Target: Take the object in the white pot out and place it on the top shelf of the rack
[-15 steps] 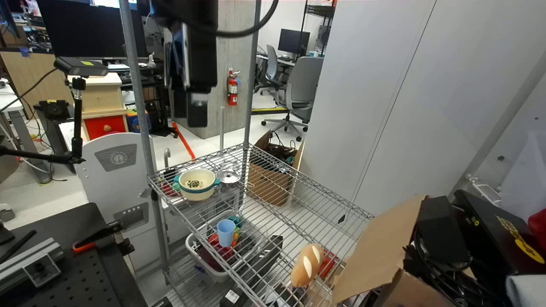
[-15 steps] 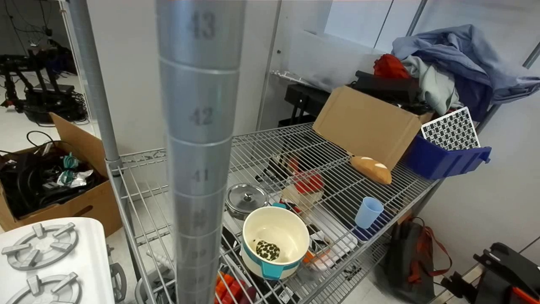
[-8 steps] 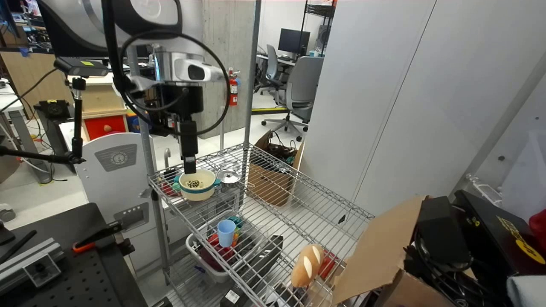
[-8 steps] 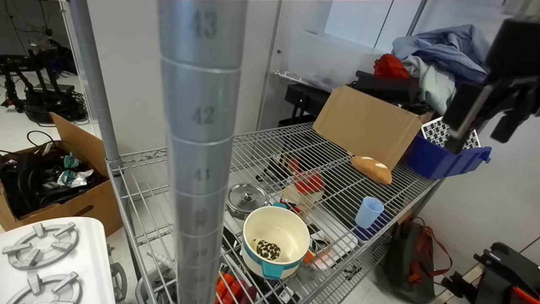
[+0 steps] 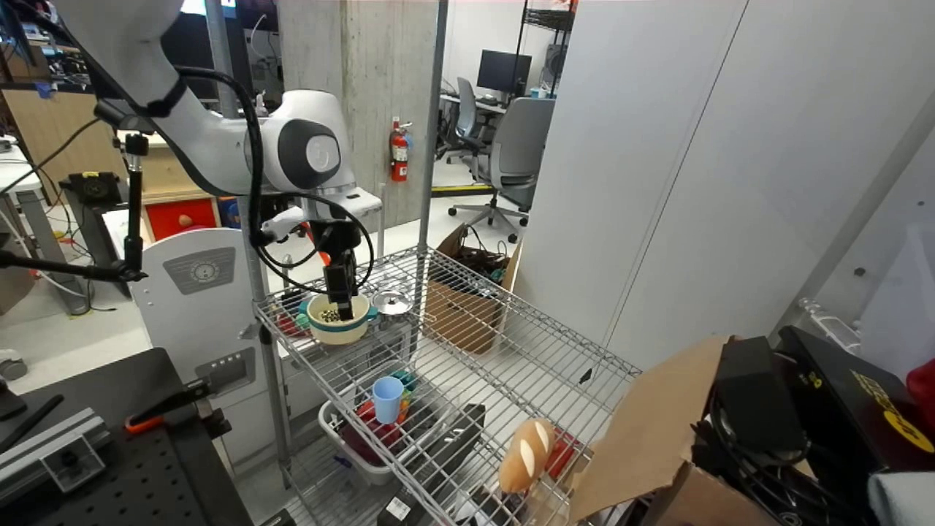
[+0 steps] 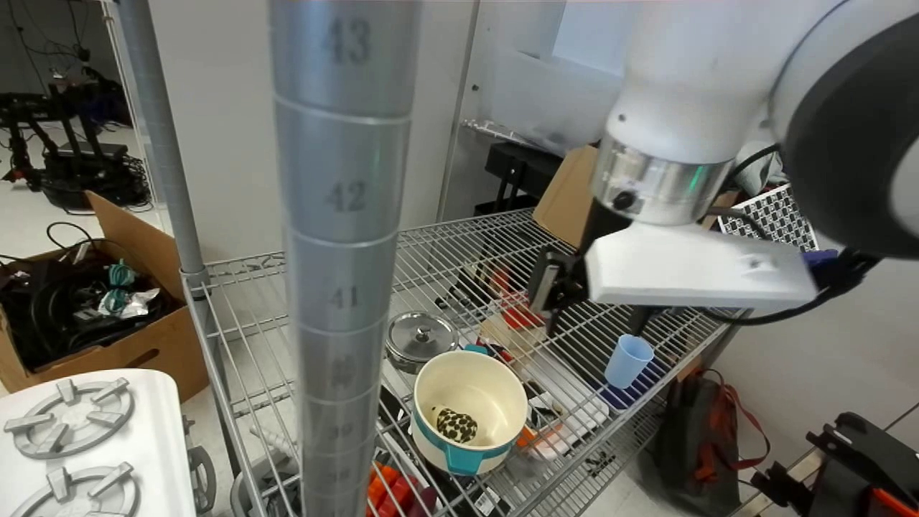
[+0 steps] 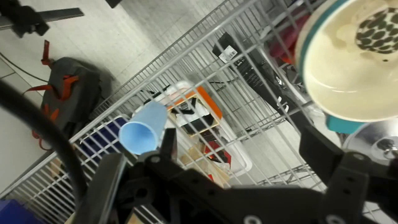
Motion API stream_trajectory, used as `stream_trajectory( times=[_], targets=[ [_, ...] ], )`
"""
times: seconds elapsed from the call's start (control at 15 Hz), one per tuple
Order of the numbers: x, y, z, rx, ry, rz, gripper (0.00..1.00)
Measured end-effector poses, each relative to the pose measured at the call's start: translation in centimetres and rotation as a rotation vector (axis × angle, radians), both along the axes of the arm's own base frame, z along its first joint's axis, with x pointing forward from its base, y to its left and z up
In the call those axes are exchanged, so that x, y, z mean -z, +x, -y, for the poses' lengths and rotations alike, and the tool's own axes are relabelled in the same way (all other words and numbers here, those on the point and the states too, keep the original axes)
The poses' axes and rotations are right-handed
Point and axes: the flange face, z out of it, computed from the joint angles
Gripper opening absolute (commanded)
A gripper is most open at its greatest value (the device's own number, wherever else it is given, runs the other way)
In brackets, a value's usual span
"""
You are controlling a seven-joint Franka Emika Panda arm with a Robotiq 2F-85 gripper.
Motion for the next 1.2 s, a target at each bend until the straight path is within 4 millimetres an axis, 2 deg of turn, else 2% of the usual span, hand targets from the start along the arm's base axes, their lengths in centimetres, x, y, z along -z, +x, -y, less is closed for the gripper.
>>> stream_trajectory(
  times=[0.13,0.27,0.4,0.53,0.8,0.93,1.2],
  targets=[
    [1.9,1.5,-3.6,0.035,0.013,0.025,1.0],
    [2.7,2.6,-6.9,0.055,0.045,0.04,1.0],
    [3.0,3.5,-9.0,0.074,0.083,0.045,1.0],
    [3.0,4.5,-9.6,0.102,0.116,0.049,1.0],
    [3.6,5.4,-8.7,0.139,0.157,0.026,1.0],
    [4.3,5.3,-8.8,0.141,0.175,0.004,1.0],
    [5.2,4.4,-10.5,0.105,0.215,-0.037,1.0]
  ],
)
